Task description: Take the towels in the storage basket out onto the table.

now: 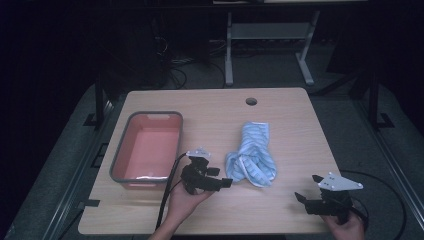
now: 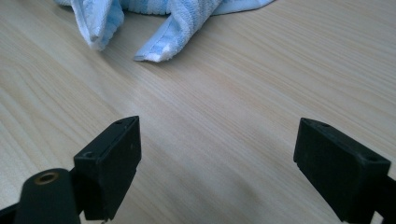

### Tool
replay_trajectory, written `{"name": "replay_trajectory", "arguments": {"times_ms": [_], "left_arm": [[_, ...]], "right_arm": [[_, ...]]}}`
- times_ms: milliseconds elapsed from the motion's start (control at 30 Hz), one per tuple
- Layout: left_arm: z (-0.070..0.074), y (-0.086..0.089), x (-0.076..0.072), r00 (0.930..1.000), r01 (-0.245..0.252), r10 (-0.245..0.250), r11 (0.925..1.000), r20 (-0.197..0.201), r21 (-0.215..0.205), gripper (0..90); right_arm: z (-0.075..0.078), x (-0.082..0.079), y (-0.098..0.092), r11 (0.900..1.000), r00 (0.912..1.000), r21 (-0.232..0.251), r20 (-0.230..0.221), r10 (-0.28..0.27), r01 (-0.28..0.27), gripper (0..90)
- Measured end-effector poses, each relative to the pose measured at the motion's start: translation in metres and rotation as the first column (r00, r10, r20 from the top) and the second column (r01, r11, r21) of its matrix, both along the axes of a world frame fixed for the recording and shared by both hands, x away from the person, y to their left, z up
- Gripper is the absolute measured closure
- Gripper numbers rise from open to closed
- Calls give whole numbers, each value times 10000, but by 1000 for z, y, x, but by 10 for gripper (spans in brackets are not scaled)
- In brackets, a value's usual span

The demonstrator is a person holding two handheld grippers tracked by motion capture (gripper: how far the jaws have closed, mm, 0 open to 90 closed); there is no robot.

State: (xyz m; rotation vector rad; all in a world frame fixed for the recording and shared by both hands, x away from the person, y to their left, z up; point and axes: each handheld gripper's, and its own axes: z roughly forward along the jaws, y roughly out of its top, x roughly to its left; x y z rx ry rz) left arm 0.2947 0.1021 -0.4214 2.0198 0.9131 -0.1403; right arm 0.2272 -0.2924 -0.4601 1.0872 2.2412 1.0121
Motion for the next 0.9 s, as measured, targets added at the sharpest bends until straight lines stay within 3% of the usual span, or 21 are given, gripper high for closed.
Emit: {"name": "replay_trajectory", "arguments": {"times_ms": [367,900], "left_arm": [[-7,5,-10,10000,37,-38,9999,-32,-167,290],[-15,17,-28,10000,-10,10,10000,-79,-74,290]], "right_arm": [[-1,0,2,10000,10000,-74,-27,25,-25,144],[0,-3,5,9999,10000,-136,-5,47,-47,144]]}}
